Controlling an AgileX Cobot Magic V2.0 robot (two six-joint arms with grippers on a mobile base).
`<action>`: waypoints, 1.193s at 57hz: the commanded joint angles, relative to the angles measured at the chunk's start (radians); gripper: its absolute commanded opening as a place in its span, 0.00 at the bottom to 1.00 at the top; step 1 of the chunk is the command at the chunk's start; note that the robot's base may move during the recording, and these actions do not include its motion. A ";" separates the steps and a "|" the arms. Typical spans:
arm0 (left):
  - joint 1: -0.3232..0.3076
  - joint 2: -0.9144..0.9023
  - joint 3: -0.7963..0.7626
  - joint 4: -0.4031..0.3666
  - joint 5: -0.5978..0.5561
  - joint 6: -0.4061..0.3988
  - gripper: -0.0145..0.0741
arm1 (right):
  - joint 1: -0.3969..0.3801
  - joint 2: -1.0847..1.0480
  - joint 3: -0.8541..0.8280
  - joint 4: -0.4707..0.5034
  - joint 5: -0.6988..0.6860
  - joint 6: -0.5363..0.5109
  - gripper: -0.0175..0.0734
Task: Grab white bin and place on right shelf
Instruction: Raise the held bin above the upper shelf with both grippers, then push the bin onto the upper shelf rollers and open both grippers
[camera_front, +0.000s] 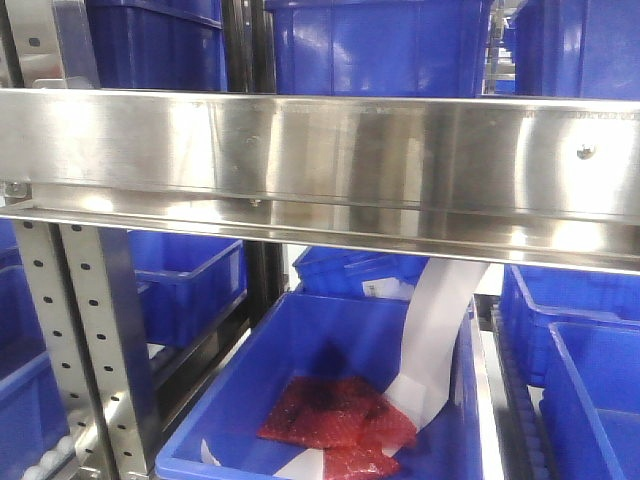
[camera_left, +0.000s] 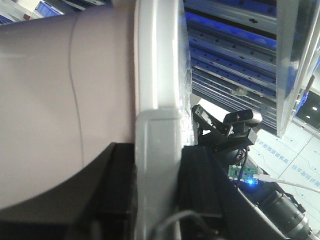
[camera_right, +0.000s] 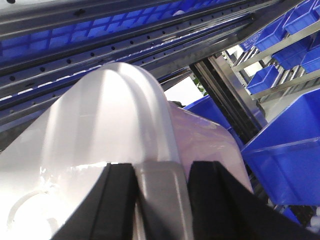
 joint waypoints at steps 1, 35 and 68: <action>-0.025 -0.034 -0.039 -0.087 0.015 0.026 0.03 | 0.016 0.002 -0.034 0.136 0.129 0.000 0.26; -0.025 0.257 -0.039 -0.054 -0.032 0.030 0.03 | 0.016 0.307 -0.034 0.045 0.235 0.000 0.26; -0.025 0.341 -0.039 -0.013 -0.052 0.078 0.62 | 0.016 0.401 -0.034 0.030 0.223 -0.130 0.90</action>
